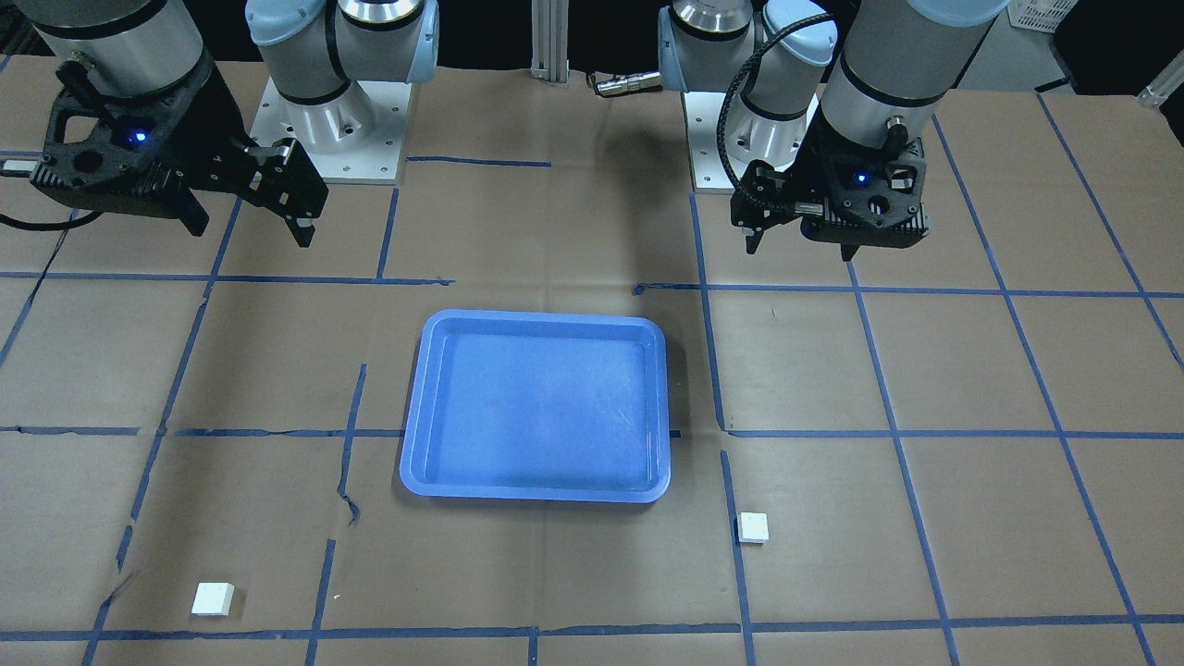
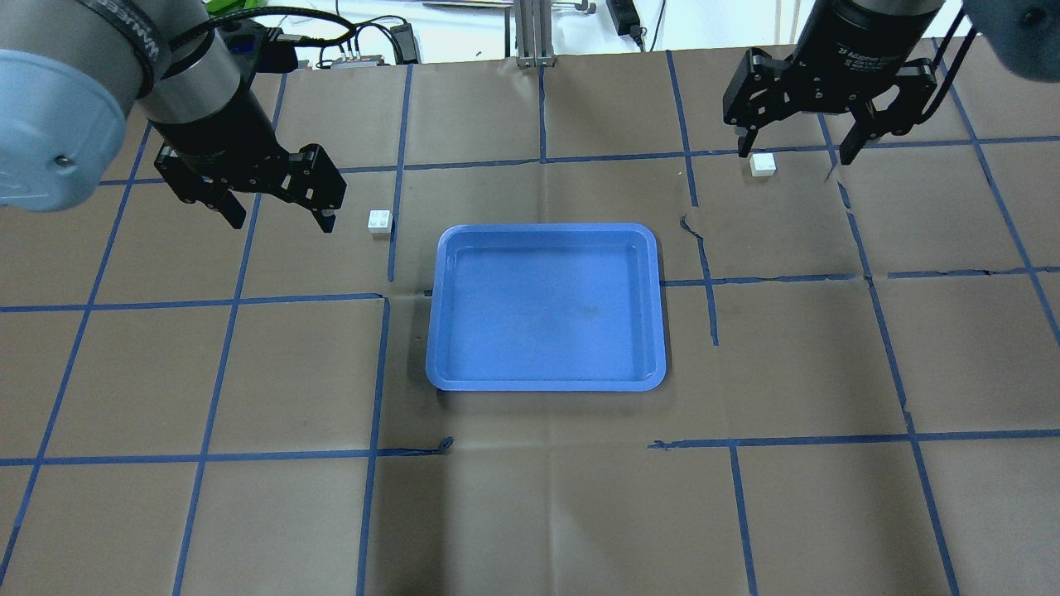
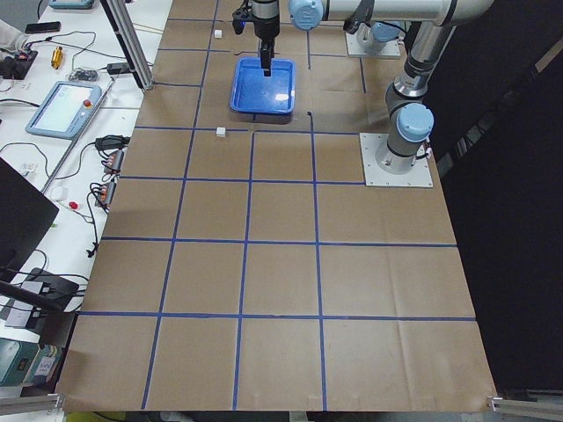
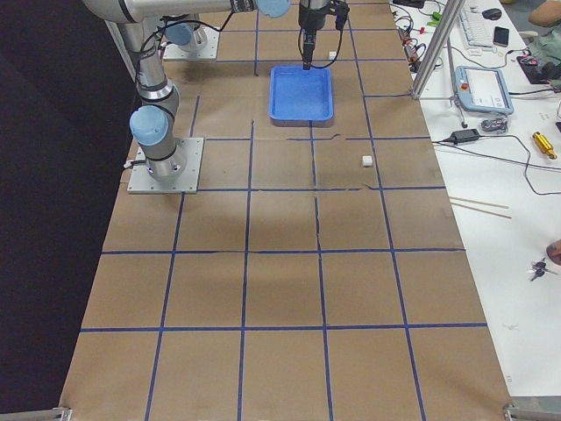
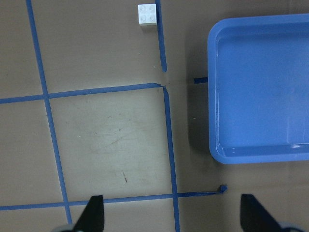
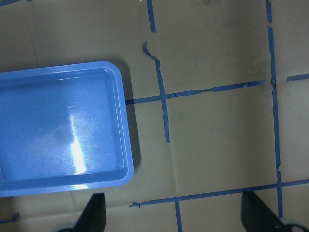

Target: Assemble white blocks and place on blue tray

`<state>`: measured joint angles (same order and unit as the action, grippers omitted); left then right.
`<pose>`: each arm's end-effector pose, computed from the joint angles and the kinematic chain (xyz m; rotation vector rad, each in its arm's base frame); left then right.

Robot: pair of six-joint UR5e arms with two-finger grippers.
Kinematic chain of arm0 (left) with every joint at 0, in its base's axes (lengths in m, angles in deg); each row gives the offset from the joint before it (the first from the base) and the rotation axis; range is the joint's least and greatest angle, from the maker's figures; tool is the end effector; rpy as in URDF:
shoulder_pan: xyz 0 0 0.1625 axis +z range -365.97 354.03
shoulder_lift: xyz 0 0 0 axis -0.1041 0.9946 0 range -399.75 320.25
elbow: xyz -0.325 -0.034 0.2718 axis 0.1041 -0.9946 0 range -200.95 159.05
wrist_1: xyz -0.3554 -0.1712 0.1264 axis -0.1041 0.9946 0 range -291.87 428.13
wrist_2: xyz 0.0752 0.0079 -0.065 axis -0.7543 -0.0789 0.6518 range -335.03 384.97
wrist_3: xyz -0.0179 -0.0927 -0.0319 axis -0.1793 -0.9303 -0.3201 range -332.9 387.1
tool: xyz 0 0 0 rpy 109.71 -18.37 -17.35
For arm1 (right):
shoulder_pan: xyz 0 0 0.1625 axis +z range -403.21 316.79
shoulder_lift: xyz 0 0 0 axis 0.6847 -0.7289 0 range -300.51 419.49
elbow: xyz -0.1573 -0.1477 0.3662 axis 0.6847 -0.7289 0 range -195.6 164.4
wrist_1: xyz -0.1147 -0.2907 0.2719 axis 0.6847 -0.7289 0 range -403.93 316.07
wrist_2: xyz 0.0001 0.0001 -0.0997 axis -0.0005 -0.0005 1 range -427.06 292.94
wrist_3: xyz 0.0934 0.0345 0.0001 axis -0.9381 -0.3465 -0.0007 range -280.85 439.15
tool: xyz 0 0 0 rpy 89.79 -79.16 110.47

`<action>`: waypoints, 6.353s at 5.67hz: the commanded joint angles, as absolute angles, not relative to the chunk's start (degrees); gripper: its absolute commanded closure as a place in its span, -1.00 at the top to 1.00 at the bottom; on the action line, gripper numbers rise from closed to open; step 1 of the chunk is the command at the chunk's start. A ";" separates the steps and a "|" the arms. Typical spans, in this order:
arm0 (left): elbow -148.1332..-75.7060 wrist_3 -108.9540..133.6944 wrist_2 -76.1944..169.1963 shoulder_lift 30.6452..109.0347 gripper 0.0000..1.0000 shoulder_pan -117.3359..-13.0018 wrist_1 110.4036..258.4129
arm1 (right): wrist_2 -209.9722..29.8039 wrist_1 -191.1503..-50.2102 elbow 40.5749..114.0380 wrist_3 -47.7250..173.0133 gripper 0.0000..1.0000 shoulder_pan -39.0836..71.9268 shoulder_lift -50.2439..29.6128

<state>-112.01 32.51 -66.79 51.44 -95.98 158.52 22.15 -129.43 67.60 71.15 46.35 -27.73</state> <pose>-0.1302 -0.4957 0.4679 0.1482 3.1087 0.0741 0.1307 -0.5117 0.5141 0.2302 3.1199 0.0148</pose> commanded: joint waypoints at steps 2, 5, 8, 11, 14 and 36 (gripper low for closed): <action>-111.39 46.90 -66.70 56.38 1.00 -95.89 154.11 | 22.15 -129.45 67.98 70.97 1.00 46.35 -27.70; -111.40 73.58 -67.49 64.37 1.00 -95.80 141.63 | 22.06 -129.45 67.90 70.97 1.00 46.35 -27.78; -112.17 100.85 -67.32 72.19 1.00 -95.71 128.22 | 21.97 -129.45 67.90 72.03 1.00 46.26 -27.61; -111.56 115.07 -66.79 78.53 0.99 -92.90 126.59 | 21.88 -129.45 67.19 72.46 1.00 45.39 -27.61; -111.83 121.67 -65.57 85.91 0.99 -92.98 118.26 | 22.06 -138.64 67.89 107.10 1.00 44.68 -24.99; -120.98 99.70 -62.66 76.27 0.98 -114.25 124.20 | -10.55 -145.95 53.47 196.12 0.99 25.44 18.09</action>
